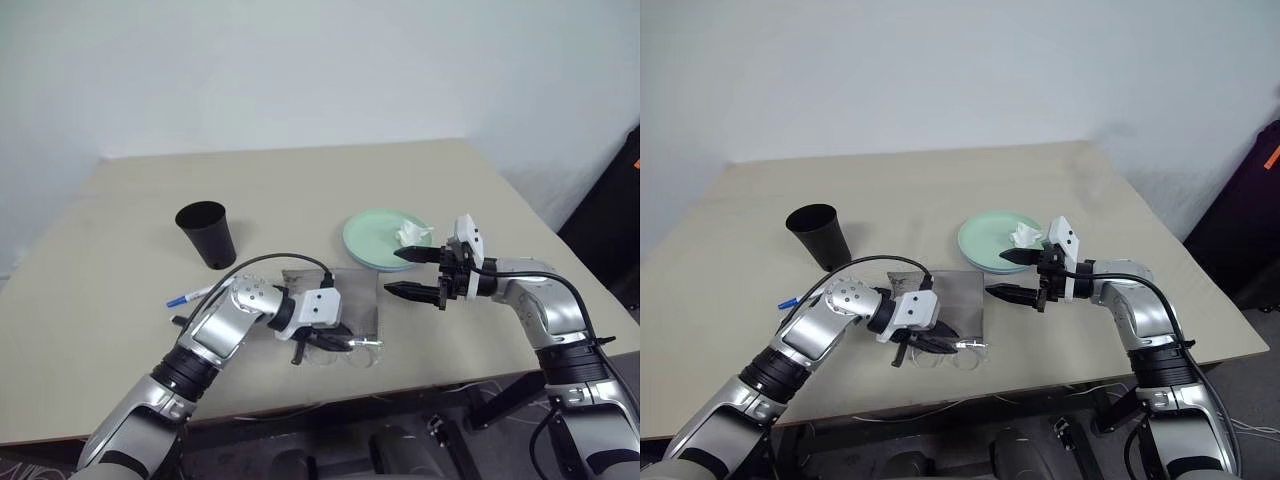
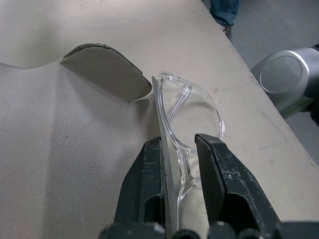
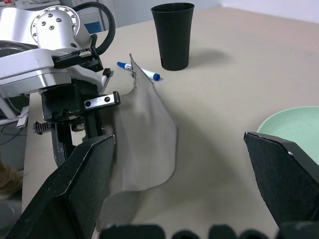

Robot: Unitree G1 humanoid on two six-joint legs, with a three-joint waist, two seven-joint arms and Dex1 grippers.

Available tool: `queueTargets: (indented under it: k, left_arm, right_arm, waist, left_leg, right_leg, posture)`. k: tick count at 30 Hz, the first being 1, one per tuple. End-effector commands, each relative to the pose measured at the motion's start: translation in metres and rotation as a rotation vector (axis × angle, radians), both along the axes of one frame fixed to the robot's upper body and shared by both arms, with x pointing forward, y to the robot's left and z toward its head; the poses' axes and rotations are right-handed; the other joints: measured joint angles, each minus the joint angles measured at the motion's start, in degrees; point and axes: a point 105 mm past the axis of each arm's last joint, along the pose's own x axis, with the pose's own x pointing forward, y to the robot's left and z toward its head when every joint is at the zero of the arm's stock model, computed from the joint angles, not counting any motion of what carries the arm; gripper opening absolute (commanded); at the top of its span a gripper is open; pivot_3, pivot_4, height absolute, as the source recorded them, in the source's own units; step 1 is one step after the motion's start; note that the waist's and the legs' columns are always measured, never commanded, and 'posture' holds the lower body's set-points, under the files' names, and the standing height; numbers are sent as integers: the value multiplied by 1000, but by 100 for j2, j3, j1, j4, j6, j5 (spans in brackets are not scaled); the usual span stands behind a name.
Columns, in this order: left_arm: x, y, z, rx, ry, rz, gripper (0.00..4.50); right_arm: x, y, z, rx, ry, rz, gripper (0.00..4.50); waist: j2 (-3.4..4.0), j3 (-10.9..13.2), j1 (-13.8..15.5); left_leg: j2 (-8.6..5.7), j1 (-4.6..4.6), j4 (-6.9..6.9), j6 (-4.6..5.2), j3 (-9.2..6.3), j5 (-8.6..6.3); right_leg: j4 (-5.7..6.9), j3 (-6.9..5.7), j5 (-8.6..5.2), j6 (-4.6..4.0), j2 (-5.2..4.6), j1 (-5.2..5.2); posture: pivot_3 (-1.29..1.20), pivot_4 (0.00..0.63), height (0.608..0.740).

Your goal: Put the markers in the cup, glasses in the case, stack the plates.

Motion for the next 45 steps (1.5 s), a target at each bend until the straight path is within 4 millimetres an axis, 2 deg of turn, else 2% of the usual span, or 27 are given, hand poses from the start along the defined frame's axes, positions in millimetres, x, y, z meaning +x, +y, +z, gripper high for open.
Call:
queueTargets:
  k: [1, 7, 10, 14, 18, 23, 31, 45]
  left_arm:
    - [13, 2, 17, -56, -41, 53, 907]
    - [17, 6, 17, -53, -48, 76, 907]
    - [18, 6, 18, -59, -54, 84, 1467]
    - [23, 6, 24, -74, -92, 92, 2826]
    - [20, 4, 37, -107, -89, 65, 2826]
    - [9, 2, 42, -110, -61, -6, 2826]
    - [-10, 2, 33, -28, -23, -133, 2826]
    - [-8, 8, 5, 123, -49, -173, 2826]
  right_arm:
    - [0, 4, 14, 21, -62, 15, 4500]
    - [1, 4, 12, 16, -62, 5, 4500]
    - [2, 4, 12, 15, -62, 4, 4500]
    - [2, 4, 11, 16, -63, 1, 4500]
    - [2, 5, 11, 16, -64, -2, 4500]
    - [3, 5, 11, 16, -66, -6, 4500]
    - [3, 5, 10, 15, -69, -12, 4500]
    - [2, 5, 7, 15, -65, -28, 4500]
  waist:
    - [0, 0, 0]
    - [0, 0, 0]
    - [0, 0, 0]
    - [0, 0, 0]
    - [-1, 0, 0]
    - [-1, 0, 0]
    - [-1, 1, 0]
    - [-1, 0, 0]
  left_leg:
    - [0, 0, 2, 0, 0, 0]
    - [0, -1, 0, 0, -1, 0]
    - [0, -1, -1, 0, -1, 0]
    - [0, -1, 0, 0, -1, 0]
    - [0, -2, 0, 0, -1, 0]
    - [0, -2, -1, 0, -1, 0]
    - [0, -2, 2, 0, 0, 0]
    - [0, -3, 6, 0, 0, 0]
  right_leg:
    - [1, 0, 0, 0, 0, 0]
    - [0, 0, 0, 0, 0, -1]
    - [0, 0, 0, 0, 0, -1]
    - [0, 0, 0, 0, 0, -1]
    - [0, 0, 0, 0, 0, -1]
    - [0, 0, 0, 1, 0, -2]
    - [0, 0, 0, 0, 0, -1]
    - [1, 1, 0, 0, 0, 0]
  posture:
    - [0, 0, 740]
    - [0, 0, 740]
    - [0, 0, 740]
    - [0, 0, 740]
    - [0, 0, 740]
    - [0, 0, 740]
    - [0, 0, 740]
    - [0, 0, 740]
